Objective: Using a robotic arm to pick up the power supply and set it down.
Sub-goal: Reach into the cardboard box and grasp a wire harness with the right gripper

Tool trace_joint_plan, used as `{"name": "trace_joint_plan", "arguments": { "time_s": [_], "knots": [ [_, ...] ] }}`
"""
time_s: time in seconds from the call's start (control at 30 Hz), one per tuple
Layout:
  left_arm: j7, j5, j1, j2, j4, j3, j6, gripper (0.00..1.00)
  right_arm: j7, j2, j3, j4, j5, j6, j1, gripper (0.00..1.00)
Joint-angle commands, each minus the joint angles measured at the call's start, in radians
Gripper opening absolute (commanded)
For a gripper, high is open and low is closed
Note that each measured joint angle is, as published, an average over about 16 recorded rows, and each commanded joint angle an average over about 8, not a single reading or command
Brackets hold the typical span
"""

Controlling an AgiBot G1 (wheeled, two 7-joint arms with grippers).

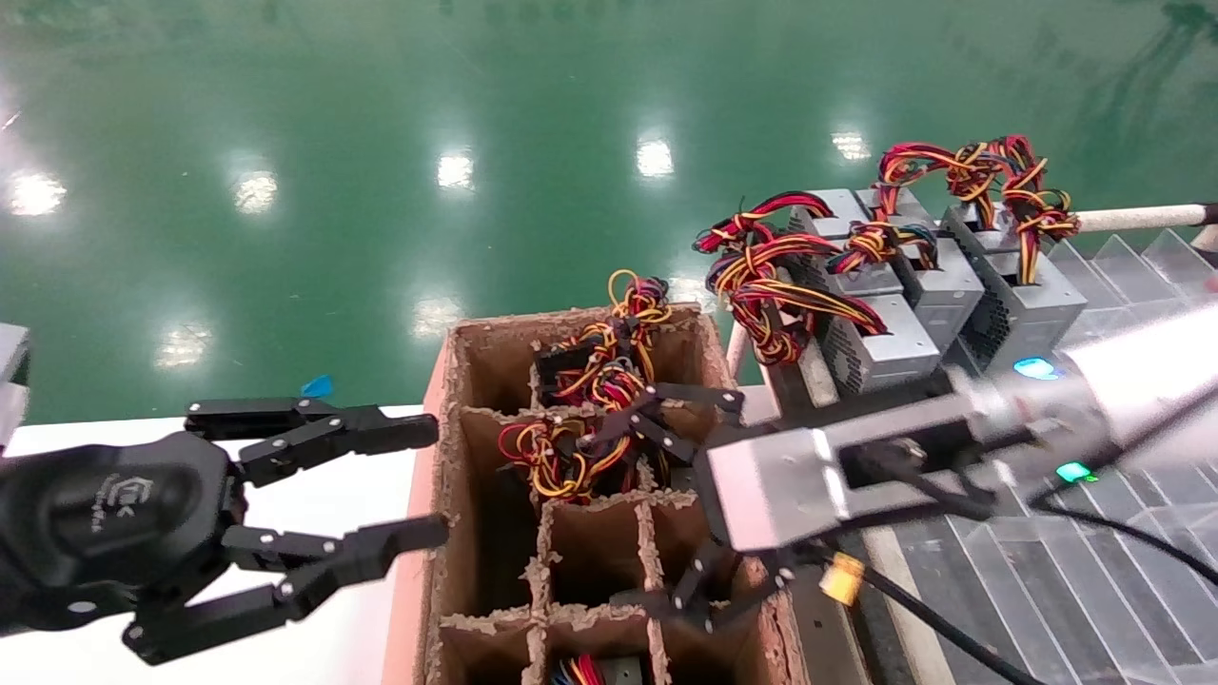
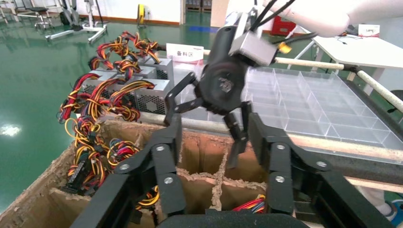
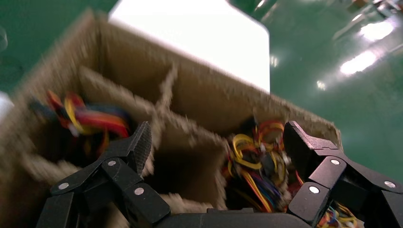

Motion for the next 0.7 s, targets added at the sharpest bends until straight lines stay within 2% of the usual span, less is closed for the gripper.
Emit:
{"name": "trace_joint_plan", "arguments": {
  "time_s": [0.03, 0.27, 0.3, 0.7],
  "knots": [
    [0.000, 0.000, 0.000, 0.000, 0.000, 0.000, 0.000, 0.00, -0.048, -0.029, -0.041, -0.042, -0.041, 0.000, 0.043, 0.93],
    [0.000, 0.000, 0.000, 0.000, 0.000, 0.000, 0.000, 0.00, -0.220, -0.124, -0.117, -0.268, -0.115, 0.006, 0.155, 0.08],
    [0.000, 0.000, 0.000, 0.000, 0.000, 0.000, 0.000, 0.00, -0.243, -0.137, -0.124, -0.301, -0.119, 0.007, 0.168, 0.02],
    [0.000, 0.000, 0.000, 0.000, 0.000, 0.000, 0.000, 0.00, -0.463, -0.252, -0.172, -0.594, -0.136, 0.011, 0.261, 0.00]
  ]
}}
